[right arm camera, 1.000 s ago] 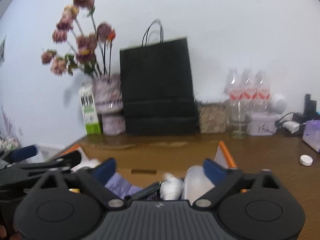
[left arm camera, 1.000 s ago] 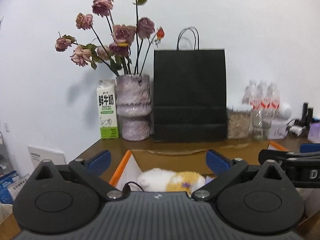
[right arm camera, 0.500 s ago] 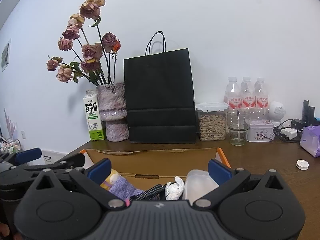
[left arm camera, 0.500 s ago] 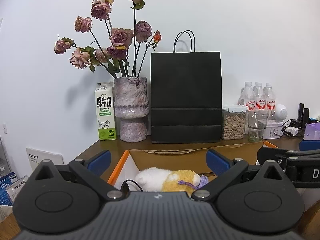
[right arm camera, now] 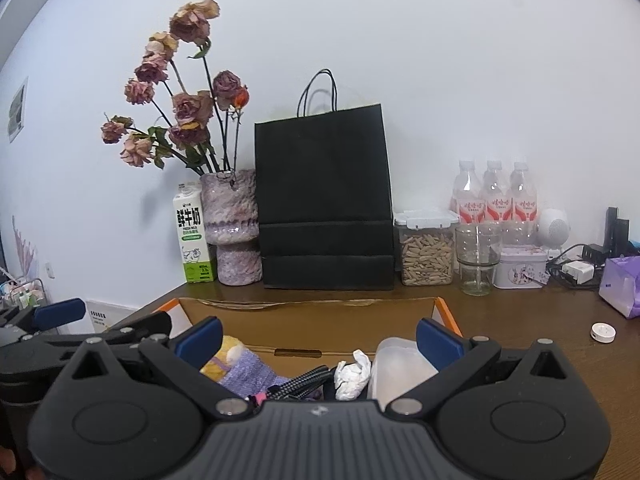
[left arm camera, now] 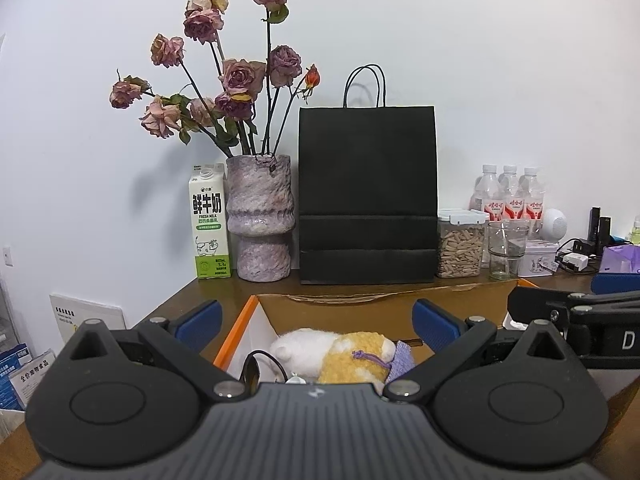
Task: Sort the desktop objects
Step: 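Carry the tissue and cap into the box and open both tools, then withdraw both tools from the box toward the yellow block and caps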
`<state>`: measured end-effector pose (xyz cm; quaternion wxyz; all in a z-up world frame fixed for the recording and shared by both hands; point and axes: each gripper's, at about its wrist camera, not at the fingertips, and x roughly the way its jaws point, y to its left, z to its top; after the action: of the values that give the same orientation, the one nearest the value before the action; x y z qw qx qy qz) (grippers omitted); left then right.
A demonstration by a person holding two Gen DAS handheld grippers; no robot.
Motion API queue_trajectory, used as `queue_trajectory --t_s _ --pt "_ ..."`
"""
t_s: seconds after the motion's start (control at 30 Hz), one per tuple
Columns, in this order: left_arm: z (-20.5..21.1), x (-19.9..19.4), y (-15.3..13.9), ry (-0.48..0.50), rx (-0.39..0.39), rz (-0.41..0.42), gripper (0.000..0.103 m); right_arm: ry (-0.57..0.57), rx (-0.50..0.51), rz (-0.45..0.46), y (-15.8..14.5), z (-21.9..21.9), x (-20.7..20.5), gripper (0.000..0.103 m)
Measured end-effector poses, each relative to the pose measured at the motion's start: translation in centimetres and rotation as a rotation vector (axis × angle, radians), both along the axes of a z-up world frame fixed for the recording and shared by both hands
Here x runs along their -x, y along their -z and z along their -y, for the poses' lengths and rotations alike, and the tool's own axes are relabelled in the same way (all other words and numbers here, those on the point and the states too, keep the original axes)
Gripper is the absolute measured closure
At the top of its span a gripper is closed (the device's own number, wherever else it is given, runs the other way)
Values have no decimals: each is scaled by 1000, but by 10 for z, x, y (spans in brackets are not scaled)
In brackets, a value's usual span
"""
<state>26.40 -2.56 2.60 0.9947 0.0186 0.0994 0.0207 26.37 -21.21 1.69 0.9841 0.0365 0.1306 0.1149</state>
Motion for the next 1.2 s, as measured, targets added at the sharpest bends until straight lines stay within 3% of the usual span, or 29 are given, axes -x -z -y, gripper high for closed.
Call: queue_trajectory --t_s 0.53,1.2 --pt "-8 27 15 56 18 -30 0 -75 74 1 15 -6 34 0" --pt "-11 50 27 24 7 -94 0 -96 135 -36 35 -9 62 0"
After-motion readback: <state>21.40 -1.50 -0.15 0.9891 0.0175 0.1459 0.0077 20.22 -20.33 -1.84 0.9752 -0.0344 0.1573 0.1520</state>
